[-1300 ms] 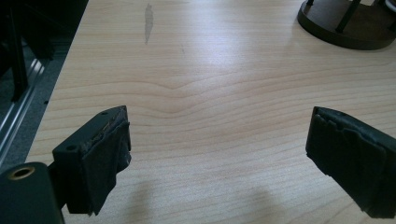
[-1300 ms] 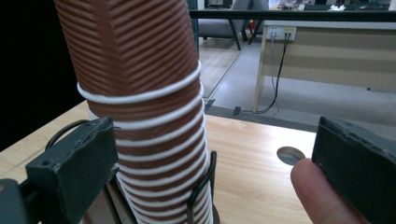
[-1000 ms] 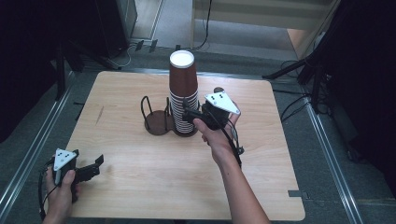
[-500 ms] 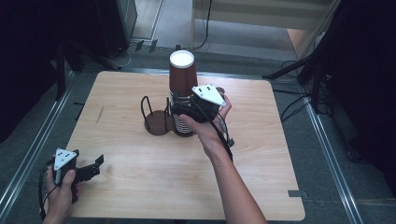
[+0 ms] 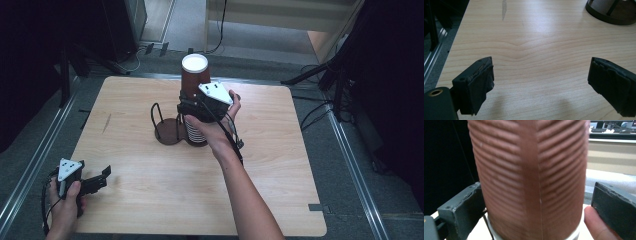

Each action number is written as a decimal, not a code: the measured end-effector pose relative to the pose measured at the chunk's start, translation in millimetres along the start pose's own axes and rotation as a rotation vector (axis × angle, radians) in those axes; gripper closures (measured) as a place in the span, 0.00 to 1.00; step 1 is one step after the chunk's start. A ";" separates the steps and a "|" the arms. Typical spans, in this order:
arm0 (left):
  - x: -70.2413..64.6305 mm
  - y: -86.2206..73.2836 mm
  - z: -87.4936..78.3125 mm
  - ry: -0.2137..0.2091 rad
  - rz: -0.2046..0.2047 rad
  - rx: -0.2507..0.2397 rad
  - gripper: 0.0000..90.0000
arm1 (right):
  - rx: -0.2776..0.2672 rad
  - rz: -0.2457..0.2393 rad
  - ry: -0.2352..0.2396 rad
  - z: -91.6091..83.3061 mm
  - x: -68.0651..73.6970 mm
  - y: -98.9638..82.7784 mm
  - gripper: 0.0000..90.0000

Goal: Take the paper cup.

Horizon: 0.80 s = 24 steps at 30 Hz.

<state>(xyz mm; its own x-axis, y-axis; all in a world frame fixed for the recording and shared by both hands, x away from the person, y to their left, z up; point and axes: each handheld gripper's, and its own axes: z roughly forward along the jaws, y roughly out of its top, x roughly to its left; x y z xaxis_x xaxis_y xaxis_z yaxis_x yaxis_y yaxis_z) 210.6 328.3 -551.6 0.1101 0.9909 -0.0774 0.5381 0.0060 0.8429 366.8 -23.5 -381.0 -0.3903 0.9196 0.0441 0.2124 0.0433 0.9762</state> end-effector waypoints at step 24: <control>2.4 0.2 0.4 -0.011 -0.020 0.004 0.08 | -0.021 0.020 0.001 7.9 6.5 6.6 0.09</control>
<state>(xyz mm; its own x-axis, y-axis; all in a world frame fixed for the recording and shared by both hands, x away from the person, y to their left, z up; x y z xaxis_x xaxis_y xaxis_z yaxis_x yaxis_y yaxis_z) 211.3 330.6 -551.8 0.1087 0.9890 -0.1003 0.5439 0.0252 0.8388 372.7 -14.1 -375.9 -0.3869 0.9199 0.0641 0.2016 0.0166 0.9793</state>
